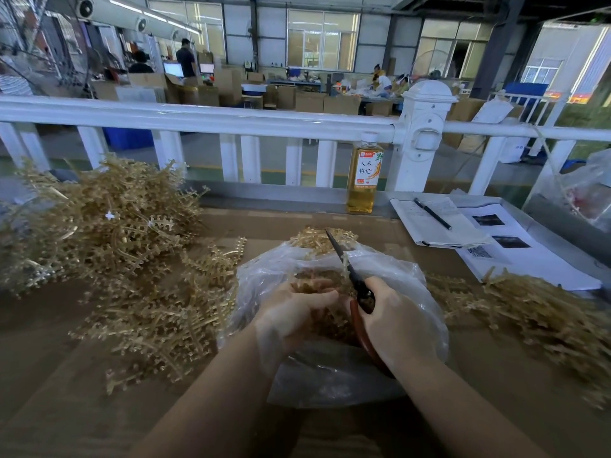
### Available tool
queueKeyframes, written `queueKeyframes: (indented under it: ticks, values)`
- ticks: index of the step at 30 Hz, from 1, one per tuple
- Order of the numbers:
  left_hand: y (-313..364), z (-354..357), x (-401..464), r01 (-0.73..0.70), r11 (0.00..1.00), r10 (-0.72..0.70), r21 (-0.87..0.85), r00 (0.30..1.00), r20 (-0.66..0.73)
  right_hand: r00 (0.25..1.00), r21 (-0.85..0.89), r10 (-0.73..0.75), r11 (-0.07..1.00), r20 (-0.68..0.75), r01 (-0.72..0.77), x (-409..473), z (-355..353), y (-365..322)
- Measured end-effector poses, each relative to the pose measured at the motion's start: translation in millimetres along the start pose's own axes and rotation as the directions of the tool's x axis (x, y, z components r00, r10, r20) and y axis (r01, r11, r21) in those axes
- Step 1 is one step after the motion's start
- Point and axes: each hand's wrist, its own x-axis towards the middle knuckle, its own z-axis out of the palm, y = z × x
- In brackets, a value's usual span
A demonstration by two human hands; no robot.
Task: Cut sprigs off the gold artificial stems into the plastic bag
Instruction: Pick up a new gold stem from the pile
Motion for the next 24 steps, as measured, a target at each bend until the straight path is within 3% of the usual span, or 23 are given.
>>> queueKeyframes:
  ticks: [6,11,24]
  values:
    - [5.6,2.4,4.2,-0.075,0.996,0.085,0.056,0.97,-0.228,1.0,0.014,-0.017,1.0,-0.015,0.018,-1.9,1.2,0.8]
    - [11.0,0.7,6.9,-0.109,0.985,0.077,-0.135,0.972,-0.221,1.0,0.008,-0.028,1.0,-0.004,0.028,-3.0,1.8,0.9]
    - [11.2,-4.0,11.5,-0.088,0.925,-0.016,-0.369,0.963,-0.268,0.998,0.035,-0.069,0.997,0.013,0.068,-5.1,1.0,-3.8]
